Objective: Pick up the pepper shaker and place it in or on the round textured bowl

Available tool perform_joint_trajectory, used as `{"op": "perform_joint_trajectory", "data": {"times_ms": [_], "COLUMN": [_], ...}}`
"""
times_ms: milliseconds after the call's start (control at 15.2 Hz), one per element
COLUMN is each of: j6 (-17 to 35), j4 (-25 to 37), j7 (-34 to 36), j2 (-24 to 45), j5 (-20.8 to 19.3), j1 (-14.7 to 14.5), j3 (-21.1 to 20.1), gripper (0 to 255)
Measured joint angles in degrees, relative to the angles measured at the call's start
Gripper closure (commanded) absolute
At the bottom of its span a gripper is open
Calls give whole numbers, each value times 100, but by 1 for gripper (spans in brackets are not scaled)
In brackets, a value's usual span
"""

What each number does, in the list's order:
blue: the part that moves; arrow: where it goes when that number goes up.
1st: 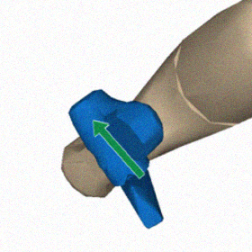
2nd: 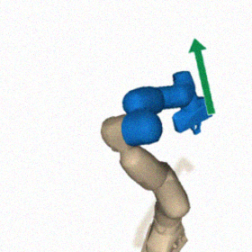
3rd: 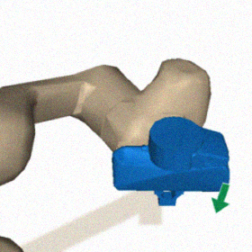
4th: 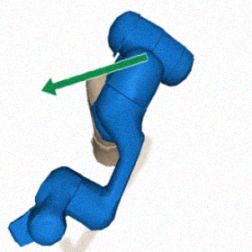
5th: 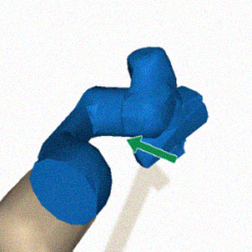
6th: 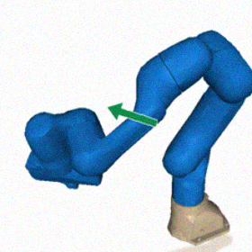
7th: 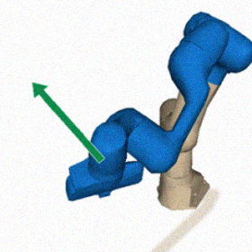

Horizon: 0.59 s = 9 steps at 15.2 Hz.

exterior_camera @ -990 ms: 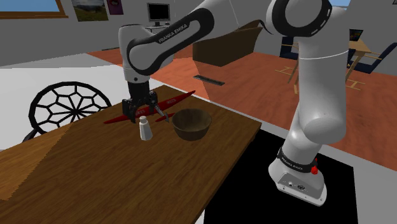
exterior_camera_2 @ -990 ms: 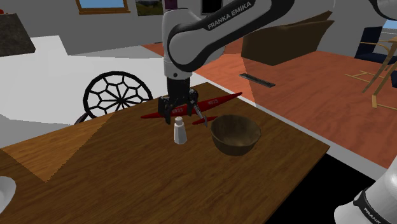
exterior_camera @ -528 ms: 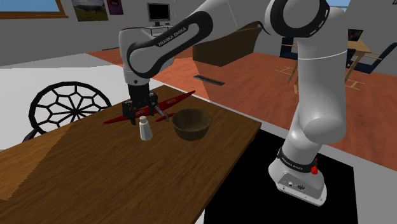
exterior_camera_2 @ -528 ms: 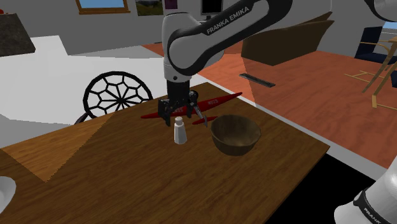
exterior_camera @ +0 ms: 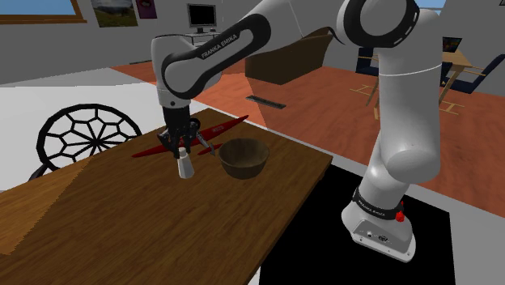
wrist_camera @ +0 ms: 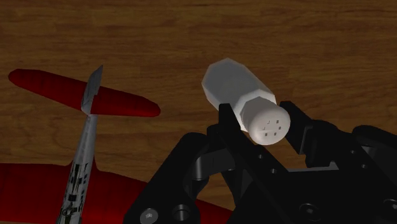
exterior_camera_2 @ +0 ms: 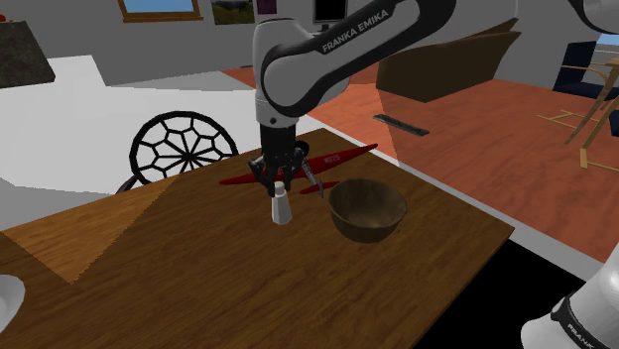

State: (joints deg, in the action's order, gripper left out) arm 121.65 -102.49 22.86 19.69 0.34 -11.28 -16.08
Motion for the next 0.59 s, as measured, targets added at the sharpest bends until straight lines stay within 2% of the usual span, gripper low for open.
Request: {"op": "perform_joint_trajectory", "data": {"times_ms": [264, 594], "j6": [-1, -265], "j4": [3, 139], "j7": [-2, 0], "j2": [2, -119], "j5": [0, 33], "j1": [1, 7], "j3": [1, -18], "gripper": [255, 255]}}
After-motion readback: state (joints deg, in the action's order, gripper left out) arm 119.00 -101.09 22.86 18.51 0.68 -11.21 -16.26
